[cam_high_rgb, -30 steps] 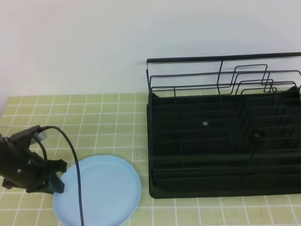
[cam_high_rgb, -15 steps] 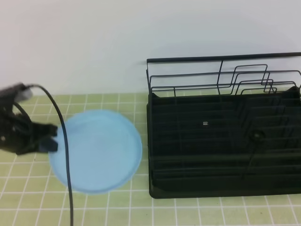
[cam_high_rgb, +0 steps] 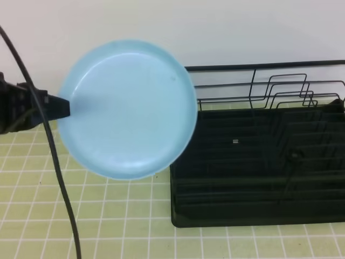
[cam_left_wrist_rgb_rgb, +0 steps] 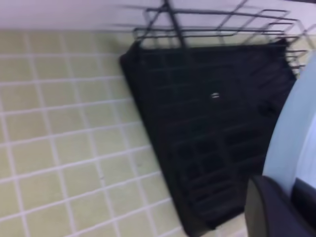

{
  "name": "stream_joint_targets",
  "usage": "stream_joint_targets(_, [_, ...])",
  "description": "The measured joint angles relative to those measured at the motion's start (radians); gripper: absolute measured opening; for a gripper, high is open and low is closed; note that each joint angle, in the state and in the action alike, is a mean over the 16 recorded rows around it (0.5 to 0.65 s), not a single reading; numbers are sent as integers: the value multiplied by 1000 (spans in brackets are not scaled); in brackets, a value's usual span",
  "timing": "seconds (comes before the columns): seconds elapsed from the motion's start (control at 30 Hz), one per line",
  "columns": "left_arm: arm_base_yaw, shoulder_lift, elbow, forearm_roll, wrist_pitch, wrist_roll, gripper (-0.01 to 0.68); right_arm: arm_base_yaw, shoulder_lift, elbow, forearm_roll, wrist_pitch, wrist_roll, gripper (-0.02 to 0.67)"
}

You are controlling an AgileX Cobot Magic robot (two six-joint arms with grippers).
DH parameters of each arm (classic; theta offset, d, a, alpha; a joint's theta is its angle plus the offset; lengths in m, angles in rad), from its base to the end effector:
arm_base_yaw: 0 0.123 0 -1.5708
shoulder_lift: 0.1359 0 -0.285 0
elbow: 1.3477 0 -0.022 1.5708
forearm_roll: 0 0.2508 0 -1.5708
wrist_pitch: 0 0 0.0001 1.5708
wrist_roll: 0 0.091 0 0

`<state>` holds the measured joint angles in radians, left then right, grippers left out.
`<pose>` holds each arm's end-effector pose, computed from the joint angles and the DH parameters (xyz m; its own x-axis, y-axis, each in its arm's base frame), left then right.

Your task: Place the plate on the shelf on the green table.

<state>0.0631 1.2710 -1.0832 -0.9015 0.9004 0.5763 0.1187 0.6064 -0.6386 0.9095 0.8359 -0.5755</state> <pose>0.2600 -0.0397 0.3512 -0.7232 -0.1163 -0.6808 0.3296 0.8081 -0.4882 0.0948 0.0650 0.3334 -0.5349 0.0467 -0.8436 -0.5450 0.7439 0.3867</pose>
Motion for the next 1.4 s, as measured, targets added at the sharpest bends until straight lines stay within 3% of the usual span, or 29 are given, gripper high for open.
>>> stream_joint_targets(0.33, [-173, -76, 13, -21, -57, -24, 5, 0, 211, -4, 368, -36, -312, 303])
stream_joint_targets(0.57, [-278, -79, 15, -11, -115, -64, 5, 0, 367, -21, 563, 12, -468, 362])
stream_joint_targets(1.0, [-318, -79, 15, -43, -102, -81, 5, 1, 493, -49, 706, 95, -553, 352])
stream_joint_targets(1.4, [-318, -80, 15, -100, -47, 0, 32, 0, 524, -67, 692, 114, -612, 170])
